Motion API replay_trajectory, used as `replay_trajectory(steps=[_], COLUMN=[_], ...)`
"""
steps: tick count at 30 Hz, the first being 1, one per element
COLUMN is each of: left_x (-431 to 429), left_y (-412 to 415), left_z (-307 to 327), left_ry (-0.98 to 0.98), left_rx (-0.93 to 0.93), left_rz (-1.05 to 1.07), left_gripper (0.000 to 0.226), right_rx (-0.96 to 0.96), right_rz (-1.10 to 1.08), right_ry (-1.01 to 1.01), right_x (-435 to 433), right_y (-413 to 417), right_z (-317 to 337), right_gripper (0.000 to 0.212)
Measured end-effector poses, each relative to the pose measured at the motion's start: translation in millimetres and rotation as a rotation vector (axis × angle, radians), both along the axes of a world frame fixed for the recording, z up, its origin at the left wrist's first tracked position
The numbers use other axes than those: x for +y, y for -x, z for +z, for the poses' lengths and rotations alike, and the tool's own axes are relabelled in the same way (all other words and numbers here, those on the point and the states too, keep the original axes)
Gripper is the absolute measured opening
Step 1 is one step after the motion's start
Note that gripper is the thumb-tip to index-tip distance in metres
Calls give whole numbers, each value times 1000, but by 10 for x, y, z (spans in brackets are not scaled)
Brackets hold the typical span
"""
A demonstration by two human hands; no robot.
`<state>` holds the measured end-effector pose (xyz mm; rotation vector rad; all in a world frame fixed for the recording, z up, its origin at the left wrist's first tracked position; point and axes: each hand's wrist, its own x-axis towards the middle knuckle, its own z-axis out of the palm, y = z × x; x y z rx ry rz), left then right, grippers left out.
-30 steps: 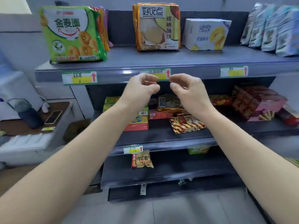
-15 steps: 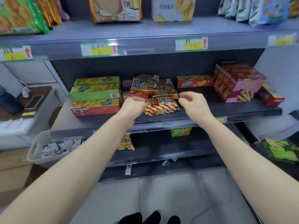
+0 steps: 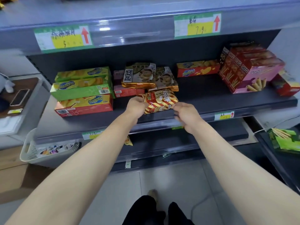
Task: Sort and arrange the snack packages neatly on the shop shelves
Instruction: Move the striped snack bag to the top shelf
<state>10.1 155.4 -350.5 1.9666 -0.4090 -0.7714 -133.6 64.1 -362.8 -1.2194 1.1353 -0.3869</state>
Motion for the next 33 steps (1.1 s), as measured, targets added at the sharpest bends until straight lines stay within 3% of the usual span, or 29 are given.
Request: replay_trajectory(steps=[5, 9, 13, 23, 27, 31, 33], left_x=[-304, -513, -672, -705, -647, -550, -504], left_y=[-295, -423, -496, -270, -34, 317, 545], left_z=[-111, -184, -213, -156, 56, 223, 307], left_ry=[-77, -203, -270, -252, -189, -118, -86], left_rx=[-171, -295, -295, -120, -124, -115, -139], left_rz=[-158, -314, -392, -322, -221, -139, -132], left_gripper=[36, 33, 35, 32, 39, 16, 16], right_rx=[-96, -105, -143, -210, -256, -304, -325], right_rz=[-116, -180, -184, -214, -214, -184, -161], right_ry=[-311, -417, -491, -554, -550, -467, -432], right_x=[-155, -208, -257, -382, -356, -298, -271], right_y=[-277, -463, -554, -435, -229, 68, 283], right_z=[-125, -265, -350, -329, -209, -48, 43], right_gripper=[42, 47, 45, 29, 4, 4, 5])
